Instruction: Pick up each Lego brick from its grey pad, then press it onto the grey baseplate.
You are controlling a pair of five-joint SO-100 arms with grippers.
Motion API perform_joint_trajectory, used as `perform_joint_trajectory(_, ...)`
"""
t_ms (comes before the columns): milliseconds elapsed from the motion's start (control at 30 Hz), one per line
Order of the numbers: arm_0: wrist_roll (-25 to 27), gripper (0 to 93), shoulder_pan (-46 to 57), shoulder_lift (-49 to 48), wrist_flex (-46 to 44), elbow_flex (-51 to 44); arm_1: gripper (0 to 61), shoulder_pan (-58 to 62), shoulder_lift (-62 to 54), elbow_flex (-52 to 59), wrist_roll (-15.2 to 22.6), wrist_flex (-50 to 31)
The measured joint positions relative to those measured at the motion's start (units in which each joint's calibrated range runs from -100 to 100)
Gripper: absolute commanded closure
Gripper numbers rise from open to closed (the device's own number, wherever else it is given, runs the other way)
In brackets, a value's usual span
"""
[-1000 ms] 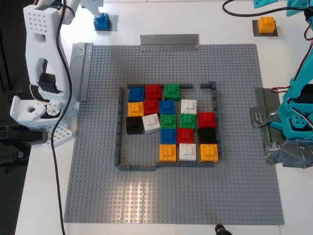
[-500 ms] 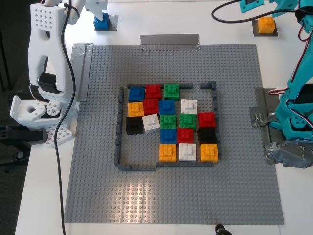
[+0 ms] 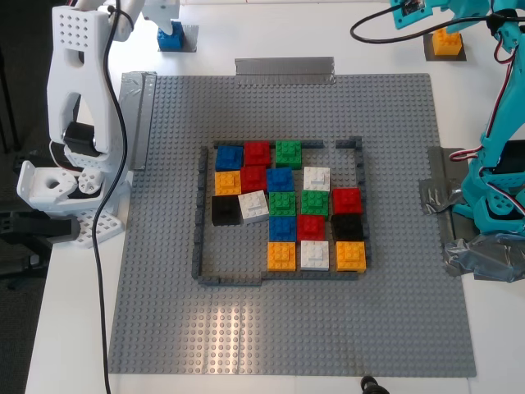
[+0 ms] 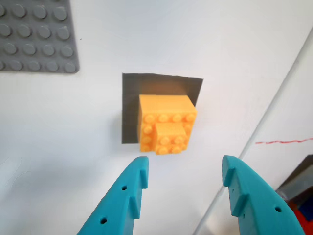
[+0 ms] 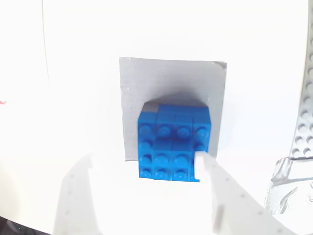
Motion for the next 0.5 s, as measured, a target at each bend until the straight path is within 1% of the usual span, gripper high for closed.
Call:
perform_joint_trajectory(200, 0.37, 75.3, 0.52, 0.34, 0.0, 0.0, 36.9, -0.18, 0.0, 0.0, 0.0, 0.0)
perform_joint_trajectory(500, 0.57, 75.5, 1.41, 3.63, -0.87, 0.0, 38.8, -0.45, 1.21, -0.97, -0.44, 0.0)
